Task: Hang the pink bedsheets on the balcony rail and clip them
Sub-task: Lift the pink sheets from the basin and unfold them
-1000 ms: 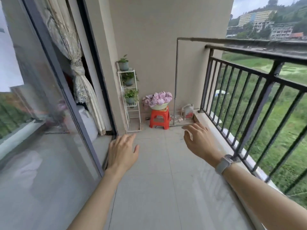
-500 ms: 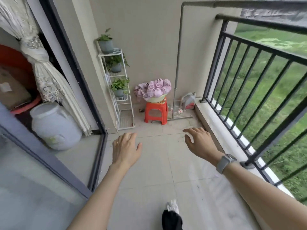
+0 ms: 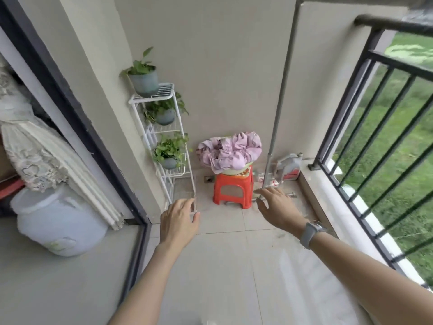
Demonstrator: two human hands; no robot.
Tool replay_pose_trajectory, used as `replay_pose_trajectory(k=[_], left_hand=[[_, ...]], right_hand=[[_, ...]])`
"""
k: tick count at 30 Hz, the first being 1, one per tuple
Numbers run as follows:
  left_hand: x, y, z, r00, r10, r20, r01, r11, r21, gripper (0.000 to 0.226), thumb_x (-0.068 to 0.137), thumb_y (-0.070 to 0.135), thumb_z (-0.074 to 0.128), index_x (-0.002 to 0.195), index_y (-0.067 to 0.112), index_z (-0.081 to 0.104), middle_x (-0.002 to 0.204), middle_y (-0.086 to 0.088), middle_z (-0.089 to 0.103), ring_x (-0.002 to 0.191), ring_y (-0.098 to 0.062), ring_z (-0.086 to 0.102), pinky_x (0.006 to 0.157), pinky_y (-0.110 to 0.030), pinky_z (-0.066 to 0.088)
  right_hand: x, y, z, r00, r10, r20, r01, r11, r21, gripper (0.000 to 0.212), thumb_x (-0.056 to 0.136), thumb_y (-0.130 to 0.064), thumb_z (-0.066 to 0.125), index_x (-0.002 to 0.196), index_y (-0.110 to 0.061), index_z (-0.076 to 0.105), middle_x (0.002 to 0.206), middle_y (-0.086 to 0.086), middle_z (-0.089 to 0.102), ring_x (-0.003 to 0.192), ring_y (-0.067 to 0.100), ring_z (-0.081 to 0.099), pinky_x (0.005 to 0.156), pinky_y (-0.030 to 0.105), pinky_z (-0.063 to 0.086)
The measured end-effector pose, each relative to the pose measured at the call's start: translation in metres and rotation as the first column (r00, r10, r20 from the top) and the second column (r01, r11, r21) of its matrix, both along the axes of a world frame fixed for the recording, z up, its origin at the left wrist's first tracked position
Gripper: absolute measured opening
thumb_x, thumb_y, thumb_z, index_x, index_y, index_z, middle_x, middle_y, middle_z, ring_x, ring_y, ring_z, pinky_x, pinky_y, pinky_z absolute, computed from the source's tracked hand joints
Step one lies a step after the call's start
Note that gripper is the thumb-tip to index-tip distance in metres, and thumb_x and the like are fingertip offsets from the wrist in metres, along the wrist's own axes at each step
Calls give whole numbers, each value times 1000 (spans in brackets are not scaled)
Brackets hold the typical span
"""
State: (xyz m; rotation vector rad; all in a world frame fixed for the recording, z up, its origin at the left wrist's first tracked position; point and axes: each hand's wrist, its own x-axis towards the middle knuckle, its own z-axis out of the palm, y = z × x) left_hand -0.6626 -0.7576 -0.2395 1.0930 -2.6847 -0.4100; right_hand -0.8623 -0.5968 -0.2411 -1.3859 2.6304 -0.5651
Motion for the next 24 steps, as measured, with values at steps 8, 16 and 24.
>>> replay_pose_trajectory(k=[8,16,24], left_hand=[[-156,-174,-41,997,-63,41,60,996,73,43,92,30,45,132,16,42,134,-2,46,123,-20,42,97,-31,34],[-326,-322,-57,989,-142,38,128,961,243,42,92,23,46,132,10,42,134,-8,45,122,-23,43,97,-30,34],[-493,-393,-148,987,-137,86,85,889,449,47,90,18,48,135,8,36,140,-13,39,133,-26,31,103,-30,23]], right_hand=[[-141,-166,-54,996,-43,83,39,998,54,34,93,-24,44,126,-19,50,129,8,52,121,28,43,98,38,37],[-278,-298,-76,970,-160,181,131,978,162,38,93,-23,44,129,-16,46,134,6,48,124,26,41,101,39,37],[-435,-393,-149,945,-201,258,126,952,280,42,92,-23,45,133,-16,39,133,11,46,122,30,43,98,40,39]])
